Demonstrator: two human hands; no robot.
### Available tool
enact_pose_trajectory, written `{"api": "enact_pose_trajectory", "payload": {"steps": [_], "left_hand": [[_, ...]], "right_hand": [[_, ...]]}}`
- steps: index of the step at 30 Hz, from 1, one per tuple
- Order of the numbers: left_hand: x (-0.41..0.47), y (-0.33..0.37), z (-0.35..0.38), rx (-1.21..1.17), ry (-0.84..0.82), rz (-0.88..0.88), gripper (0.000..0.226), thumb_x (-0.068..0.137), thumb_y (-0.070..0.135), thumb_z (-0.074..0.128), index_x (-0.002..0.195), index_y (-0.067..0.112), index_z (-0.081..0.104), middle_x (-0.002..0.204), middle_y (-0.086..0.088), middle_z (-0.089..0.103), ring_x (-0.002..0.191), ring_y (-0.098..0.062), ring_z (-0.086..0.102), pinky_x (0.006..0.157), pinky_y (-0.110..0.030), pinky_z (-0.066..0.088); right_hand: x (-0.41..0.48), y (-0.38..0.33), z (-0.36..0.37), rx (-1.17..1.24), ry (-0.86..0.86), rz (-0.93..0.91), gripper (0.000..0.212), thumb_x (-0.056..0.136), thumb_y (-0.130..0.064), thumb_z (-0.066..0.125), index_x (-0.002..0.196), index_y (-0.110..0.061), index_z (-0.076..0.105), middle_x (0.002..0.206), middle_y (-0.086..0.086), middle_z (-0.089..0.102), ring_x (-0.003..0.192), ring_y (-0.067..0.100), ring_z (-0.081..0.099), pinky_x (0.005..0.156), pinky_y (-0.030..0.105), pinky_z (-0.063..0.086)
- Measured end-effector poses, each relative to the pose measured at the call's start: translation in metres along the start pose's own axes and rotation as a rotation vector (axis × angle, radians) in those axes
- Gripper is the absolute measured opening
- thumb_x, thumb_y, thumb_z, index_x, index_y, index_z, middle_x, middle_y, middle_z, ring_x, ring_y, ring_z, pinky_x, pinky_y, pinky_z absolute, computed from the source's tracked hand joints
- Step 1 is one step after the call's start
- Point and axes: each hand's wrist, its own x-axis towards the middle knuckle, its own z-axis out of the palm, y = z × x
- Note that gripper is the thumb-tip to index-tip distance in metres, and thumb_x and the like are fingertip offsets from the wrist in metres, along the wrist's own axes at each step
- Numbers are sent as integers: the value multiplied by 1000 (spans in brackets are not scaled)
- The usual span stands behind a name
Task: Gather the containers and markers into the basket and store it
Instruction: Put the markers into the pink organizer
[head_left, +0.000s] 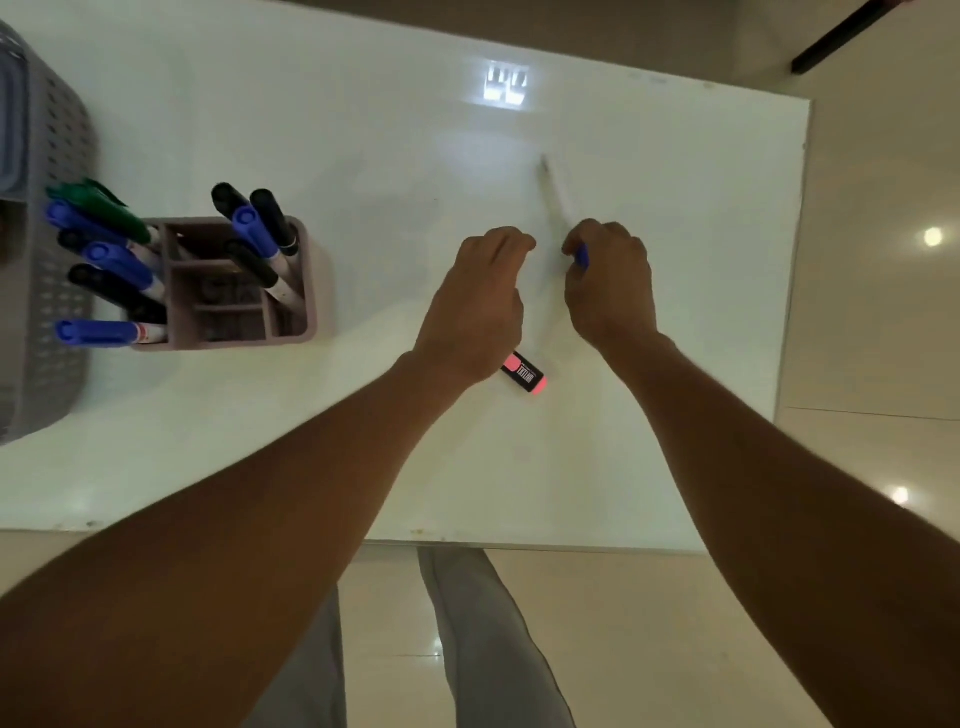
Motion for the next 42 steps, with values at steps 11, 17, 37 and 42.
{"api": "enact_pose_trajectory", "payload": {"steps": [11, 17, 37, 42], "left_hand": [[-73, 13, -75, -159, 478, -105, 18, 96, 15, 59, 108, 8, 71, 104, -6, 67, 92, -19, 62, 80, -32, 53], [-122, -25, -104, -258, 715, -325, 17, 93, 5, 59, 108, 7, 66, 104, 4, 67, 90, -3, 60, 79, -8, 49], [-143, -46, -74, -248, 392, -324, 29, 93, 11, 61, 122, 13, 60, 119, -3, 67, 108, -17, 64, 94, -32, 55], [-130, -32, -36, -153, 99, -209, 35, 92, 13, 56, 127, 13, 57, 122, -2, 63, 113, -20, 56, 98, -32, 46]], "right_hand": [[-105, -121, -78, 496, 234, -281, 23, 88, -17, 71, 109, -13, 63, 95, -14, 63, 87, -9, 61, 80, 5, 49], [-119, -190, -51, 734, 229, -358, 21, 91, -8, 69, 110, -12, 61, 99, -7, 67, 97, 0, 66, 81, 13, 54], [-128, -135, 31, 274, 200, 7, 32, 92, -12, 61, 123, -17, 62, 121, 0, 68, 102, 11, 63, 89, 28, 53], [-119, -56, 36, -7, -97, 336, 49, 86, -12, 66, 132, -10, 49, 130, 12, 55, 118, 33, 48, 90, 36, 41]]}}
